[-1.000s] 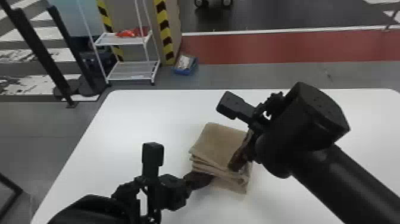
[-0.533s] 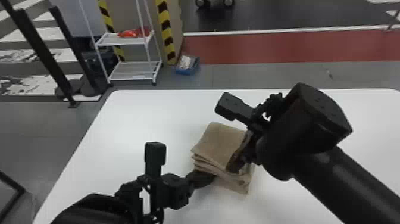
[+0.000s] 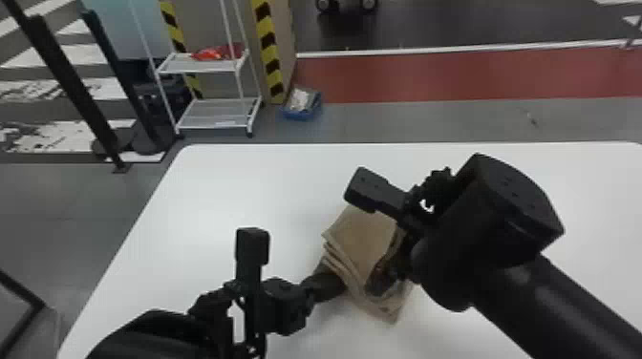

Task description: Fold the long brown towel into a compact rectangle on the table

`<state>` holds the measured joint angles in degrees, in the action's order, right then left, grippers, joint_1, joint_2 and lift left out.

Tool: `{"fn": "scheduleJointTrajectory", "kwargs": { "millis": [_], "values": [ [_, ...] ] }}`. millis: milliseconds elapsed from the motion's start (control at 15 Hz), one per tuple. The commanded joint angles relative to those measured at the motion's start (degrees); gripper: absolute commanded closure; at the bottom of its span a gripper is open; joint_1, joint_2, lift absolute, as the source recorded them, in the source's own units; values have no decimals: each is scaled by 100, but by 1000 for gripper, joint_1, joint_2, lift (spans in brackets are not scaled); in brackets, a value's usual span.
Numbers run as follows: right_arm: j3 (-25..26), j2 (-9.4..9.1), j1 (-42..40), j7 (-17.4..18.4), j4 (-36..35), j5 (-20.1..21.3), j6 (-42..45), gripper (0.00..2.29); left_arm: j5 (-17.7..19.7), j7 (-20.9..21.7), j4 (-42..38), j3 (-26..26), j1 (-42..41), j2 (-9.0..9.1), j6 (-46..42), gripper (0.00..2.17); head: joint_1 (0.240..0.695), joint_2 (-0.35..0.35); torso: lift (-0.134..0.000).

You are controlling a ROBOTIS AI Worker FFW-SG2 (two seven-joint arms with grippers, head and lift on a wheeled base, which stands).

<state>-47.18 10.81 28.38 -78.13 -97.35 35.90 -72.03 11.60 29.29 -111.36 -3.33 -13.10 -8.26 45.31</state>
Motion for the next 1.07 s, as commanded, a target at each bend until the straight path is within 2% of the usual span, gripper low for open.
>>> {"fn": "scheduleJointTrajectory", "kwargs": {
  "millis": [0, 200, 400, 667, 867, 1000],
  "values": [
    [-1, 35, -43, -19, -127, -22, 0, 2253, 0, -11, 1, -18, 0, 0, 0, 2148, 695, 138, -123],
    [-10, 53, -140, -19, -162, 4, 18, 2253, -17, -28, 1, 34, 0, 0, 0, 2148, 695, 140, -123],
    [-37, 114, -175, -19, -170, 48, 70, 2253, 158, -11, -96, 562, 62, 0, 246, 2148, 695, 149, -123],
    [-72, 123, -210, -19, -170, 92, 123, 2256, 466, -28, -360, 1186, 167, 0, 827, 2145, 695, 203, -123],
    [-160, 79, -193, -19, -144, 154, 158, 2253, 782, -283, -641, 1247, 176, 26, 879, 2142, 695, 240, -123],
    [-204, 61, -193, -19, -118, 180, 193, 2253, 905, -362, -729, 1054, 176, 70, 686, 2145, 695, 244, -123]
  ]
}}
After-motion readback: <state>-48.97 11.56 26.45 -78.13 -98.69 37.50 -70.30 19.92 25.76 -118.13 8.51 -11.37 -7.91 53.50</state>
